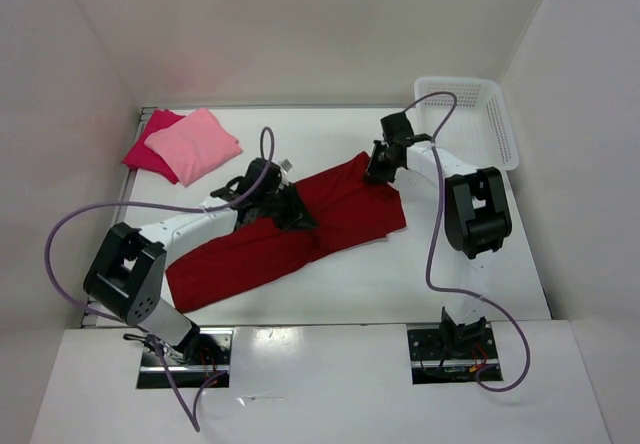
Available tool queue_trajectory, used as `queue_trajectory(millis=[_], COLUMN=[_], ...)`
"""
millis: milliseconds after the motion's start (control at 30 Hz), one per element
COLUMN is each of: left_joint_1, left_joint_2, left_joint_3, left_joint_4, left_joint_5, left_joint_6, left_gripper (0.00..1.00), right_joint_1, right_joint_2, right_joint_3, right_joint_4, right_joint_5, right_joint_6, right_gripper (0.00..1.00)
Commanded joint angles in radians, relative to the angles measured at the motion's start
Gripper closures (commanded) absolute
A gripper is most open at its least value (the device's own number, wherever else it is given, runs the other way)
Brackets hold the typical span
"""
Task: Fold and stack the t-shirts
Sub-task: Fold the other side of the tshirt into a rectangle, then rotate the tshirt 90 degrees
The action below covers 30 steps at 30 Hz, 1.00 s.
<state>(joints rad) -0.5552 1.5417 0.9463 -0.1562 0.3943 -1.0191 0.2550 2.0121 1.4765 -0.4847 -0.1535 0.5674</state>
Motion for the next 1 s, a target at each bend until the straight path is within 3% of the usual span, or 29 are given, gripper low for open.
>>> queue_trajectory(millis=[0,67,133,300,500,667,733,833,867,967], left_joint_1=[0.085,0.13,0.195,0.281,0.317,0.298,0.284,0.275,0.275,0.275], left_joint_2=[0.009,0.062,0.112,0.264,0.176,0.089,0.045,-0.017,-0.043,-0.083], left_joint_3=[0.063,0.088,0.129,0.21,0.138,0.138,0.125,0.076,0.066,0.037], left_joint_4=[-0.019,0.0,0.0,-0.014,0.014,-0.051,-0.072,-0.098,-0.108,-0.131], left_joint_5=[-0.035,-0.061,-0.061,-0.066,-0.04,-0.029,-0.041,-0.041,-0.041,-0.041], left_joint_6=[0.111,0.138,0.177,0.234,0.234,0.255,0.255,0.244,0.244,0.235], left_gripper=[0.79,0.84,0.84,0.86,0.83,0.83,0.83,0.83,0.83,0.82], right_joint_1=[-0.008,0.019,0.029,0.07,0.079,0.079,0.079,0.079,0.079,0.079], right_joint_2=[-0.096,-0.108,-0.108,-0.076,0.043,0.307,0.432,0.622,0.675,0.875], right_joint_3=[-0.056,-0.088,-0.107,-0.16,-0.07,0.275,0.485,0.869,1.107,1.535], right_joint_4=[0.029,0.029,0.038,0.063,0.083,-0.02,-0.081,-0.219,-0.262,-0.489], right_joint_5=[-0.035,-0.044,-0.061,-0.061,-0.049,-0.035,-0.058,-0.07,-0.098,-0.151], right_joint_6=[-0.003,-0.003,0.006,0.025,0.025,0.006,0.006,0.015,0.015,0.026], right_gripper=[0.8,0.95,1.0,1.0,1.0,1.0,1.0,1.0,0.99,0.95])
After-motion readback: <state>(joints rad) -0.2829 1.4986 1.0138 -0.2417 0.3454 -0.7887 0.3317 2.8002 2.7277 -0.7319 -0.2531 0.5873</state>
